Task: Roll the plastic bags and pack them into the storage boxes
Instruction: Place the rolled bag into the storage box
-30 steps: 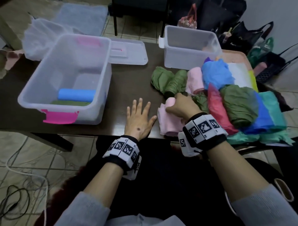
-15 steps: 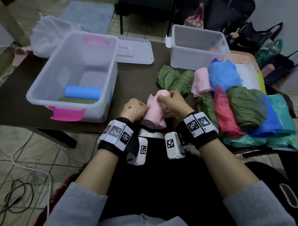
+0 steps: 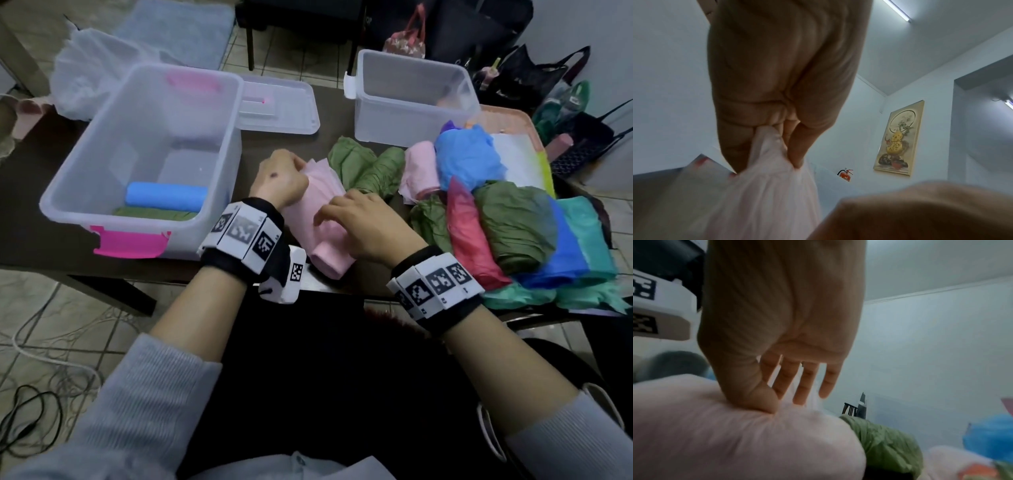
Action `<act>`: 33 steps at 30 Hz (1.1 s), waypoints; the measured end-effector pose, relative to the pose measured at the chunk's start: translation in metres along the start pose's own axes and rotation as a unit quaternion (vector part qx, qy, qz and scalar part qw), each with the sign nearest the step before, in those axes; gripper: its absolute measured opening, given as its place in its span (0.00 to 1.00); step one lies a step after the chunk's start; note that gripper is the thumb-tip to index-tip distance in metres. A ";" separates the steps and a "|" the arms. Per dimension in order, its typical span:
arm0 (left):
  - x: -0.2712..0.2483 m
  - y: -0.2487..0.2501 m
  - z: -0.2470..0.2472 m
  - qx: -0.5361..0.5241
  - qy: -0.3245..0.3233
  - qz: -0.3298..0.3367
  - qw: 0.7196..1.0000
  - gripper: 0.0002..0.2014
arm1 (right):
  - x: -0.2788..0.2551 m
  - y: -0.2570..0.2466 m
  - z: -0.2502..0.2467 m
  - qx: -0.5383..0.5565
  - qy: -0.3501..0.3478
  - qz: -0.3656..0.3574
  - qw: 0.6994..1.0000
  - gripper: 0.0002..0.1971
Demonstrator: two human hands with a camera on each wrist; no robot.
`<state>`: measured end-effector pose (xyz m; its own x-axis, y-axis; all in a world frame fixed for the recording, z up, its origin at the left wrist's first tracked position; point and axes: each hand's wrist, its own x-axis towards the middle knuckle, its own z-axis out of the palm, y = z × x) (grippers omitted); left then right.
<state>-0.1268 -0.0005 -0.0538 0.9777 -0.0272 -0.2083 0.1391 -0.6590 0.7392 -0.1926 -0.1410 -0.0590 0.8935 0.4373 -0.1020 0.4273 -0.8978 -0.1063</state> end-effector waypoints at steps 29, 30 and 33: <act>0.033 0.015 -0.011 -0.127 0.095 0.076 0.984 0.20 | 0.004 -0.020 0.020 -0.012 -0.138 -0.003 0.990 0.29; 0.031 0.017 -0.013 -0.103 0.120 0.105 0.982 0.20 | 0.005 -0.020 0.021 -0.005 -0.143 0.001 0.990 0.30; 0.027 0.016 -0.010 0.065 0.107 0.173 0.977 0.16 | 0.006 -0.019 0.022 0.021 -0.156 0.012 0.988 0.30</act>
<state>-0.0964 -0.0043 -0.0409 0.9750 -0.1176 0.1887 -0.2139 -0.7278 0.6516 -0.1983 -0.1205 -0.0793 0.8150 0.4159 -0.4035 0.3937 -0.9084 -0.1409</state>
